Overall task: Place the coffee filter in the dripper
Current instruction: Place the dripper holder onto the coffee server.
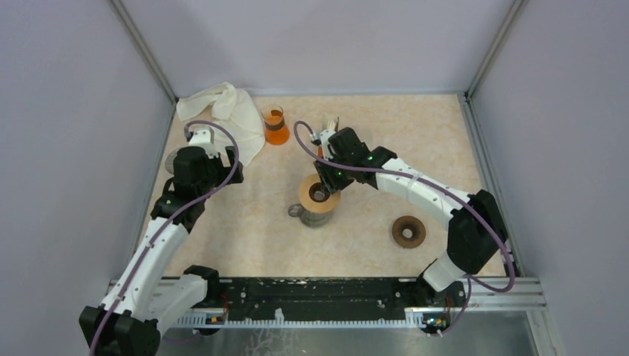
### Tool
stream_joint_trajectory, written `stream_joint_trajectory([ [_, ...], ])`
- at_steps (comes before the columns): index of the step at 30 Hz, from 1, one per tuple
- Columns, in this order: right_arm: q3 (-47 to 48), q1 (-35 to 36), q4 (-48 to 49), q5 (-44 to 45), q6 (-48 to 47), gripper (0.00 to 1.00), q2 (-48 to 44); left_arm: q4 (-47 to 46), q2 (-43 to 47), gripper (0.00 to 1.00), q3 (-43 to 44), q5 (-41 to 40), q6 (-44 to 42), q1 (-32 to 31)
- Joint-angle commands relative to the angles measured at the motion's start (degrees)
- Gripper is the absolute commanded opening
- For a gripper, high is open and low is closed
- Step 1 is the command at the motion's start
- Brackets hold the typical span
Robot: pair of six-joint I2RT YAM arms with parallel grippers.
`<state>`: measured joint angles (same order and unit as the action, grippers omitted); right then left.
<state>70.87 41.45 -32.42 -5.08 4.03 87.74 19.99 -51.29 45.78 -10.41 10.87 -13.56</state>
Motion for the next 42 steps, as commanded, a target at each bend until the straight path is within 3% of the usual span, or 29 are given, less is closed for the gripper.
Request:
stream_joint_trajectory([
  [1,3.6,1.5,1.2,-1.1,-0.5,0.28,1.2,-0.1,-0.2,0.99,-0.3,0.9,0.4,0.6],
  [19,2.5,3.0,3.4,-0.6,-0.4,0.31,4.5,-0.1,-0.6,0.99,-0.4,1.9,0.2,1.0],
  [42,0.7,3.0,5.3,1.1,-0.5,0.41,5.8,-0.2,-1.0,0.99,-0.4,2.6,0.1,1.2],
])
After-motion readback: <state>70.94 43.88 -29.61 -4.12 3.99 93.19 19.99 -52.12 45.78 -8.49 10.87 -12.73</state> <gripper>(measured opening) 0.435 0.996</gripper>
